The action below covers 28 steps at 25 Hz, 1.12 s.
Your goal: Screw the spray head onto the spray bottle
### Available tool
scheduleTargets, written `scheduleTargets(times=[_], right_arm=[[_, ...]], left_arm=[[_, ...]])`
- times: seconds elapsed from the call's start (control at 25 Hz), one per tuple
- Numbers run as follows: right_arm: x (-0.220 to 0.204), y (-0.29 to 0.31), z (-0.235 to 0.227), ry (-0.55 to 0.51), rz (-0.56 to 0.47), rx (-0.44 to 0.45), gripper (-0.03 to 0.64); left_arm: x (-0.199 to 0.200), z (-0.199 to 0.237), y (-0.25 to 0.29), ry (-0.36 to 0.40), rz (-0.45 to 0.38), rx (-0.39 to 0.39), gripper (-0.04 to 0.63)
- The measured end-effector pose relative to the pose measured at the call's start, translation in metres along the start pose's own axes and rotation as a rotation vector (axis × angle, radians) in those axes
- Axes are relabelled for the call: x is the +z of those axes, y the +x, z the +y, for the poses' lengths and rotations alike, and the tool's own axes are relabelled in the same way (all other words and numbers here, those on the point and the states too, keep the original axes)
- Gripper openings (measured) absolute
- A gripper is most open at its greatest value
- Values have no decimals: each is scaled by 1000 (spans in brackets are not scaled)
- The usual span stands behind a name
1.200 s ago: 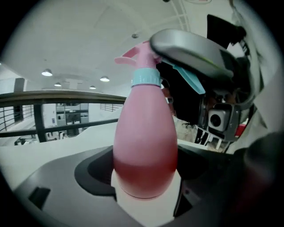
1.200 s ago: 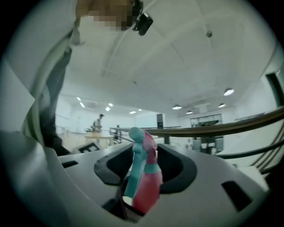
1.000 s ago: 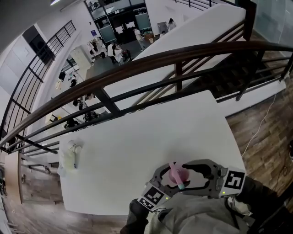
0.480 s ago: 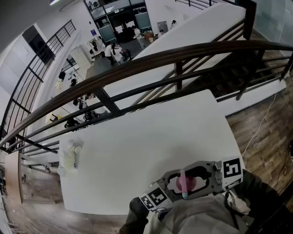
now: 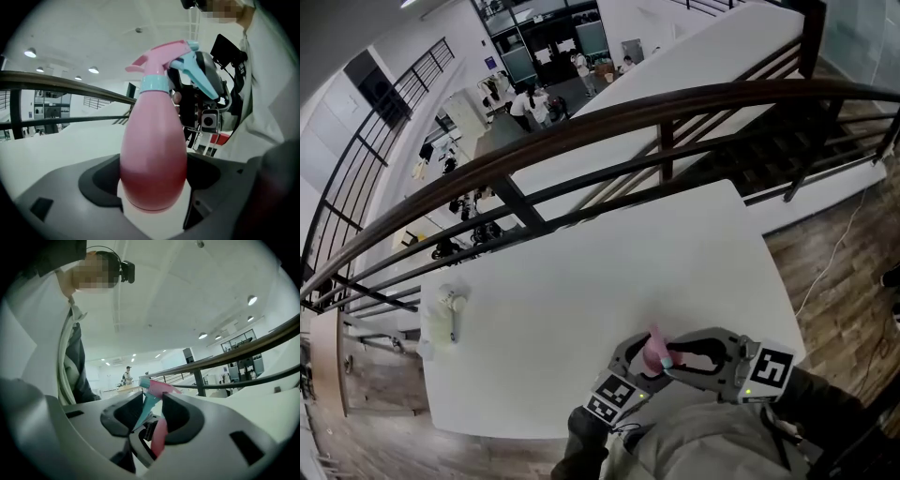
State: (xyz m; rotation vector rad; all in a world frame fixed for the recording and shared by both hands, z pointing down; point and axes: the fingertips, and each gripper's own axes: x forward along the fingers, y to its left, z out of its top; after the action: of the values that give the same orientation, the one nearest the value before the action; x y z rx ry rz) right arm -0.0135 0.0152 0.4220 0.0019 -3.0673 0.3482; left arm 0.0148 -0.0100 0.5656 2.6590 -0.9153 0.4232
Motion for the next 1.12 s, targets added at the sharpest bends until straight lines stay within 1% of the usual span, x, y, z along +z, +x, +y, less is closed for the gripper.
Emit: scheduleTargets(times=[0.12, 0.2, 0.32, 0.4, 0.48, 0.52, 0.6, 0.68, 0.76, 0.84, 0.88, 1.0, 1.12], right_arm=[[-17, 0, -4, -44, 62, -1, 124], [-31, -5, -12, -51, 90, -44, 124], [-60, -19, -33, -31, 115, -132, 124], [-75, -27, -40, -40, 140, -178, 124], [-83, -35, -41, -47, 148, -219, 124], [-84, -39, -41, -31, 151, -240, 124], [-88, -49, -41, 32, 152, -285, 124], [-95, -59, -45, 84, 145, -329, 124], [-105, -63, -51, 109, 142, -352, 134], [-117, -62, -56, 116, 159, -349, 169], [-123, -62, -58, 115, 170, -347, 184], [-129, -63, -66, 115, 185, -366, 186], [-133, -68, -69, 130, 193, -387, 186]], left_arm=[[-15, 14, 1, 27, 20, 80, 409], [-24, 25, 5, 32, 11, 155, 410], [-40, 50, 12, 31, -24, 299, 408], [-43, 58, 16, 14, -48, 344, 408], [-36, 57, 15, -5, -72, 355, 408], [-32, 56, 13, -16, -81, 356, 408], [-30, 52, 11, -42, -97, 352, 408], [-31, 46, 14, -38, -102, 316, 408], [-34, 42, 18, -8, -86, 260, 408], [-40, 41, 18, 17, -62, 228, 408], [-44, 41, 17, 24, -52, 223, 408], [-55, 39, 9, 36, -16, 227, 408], [-61, 30, -4, 19, -2, 240, 408]])
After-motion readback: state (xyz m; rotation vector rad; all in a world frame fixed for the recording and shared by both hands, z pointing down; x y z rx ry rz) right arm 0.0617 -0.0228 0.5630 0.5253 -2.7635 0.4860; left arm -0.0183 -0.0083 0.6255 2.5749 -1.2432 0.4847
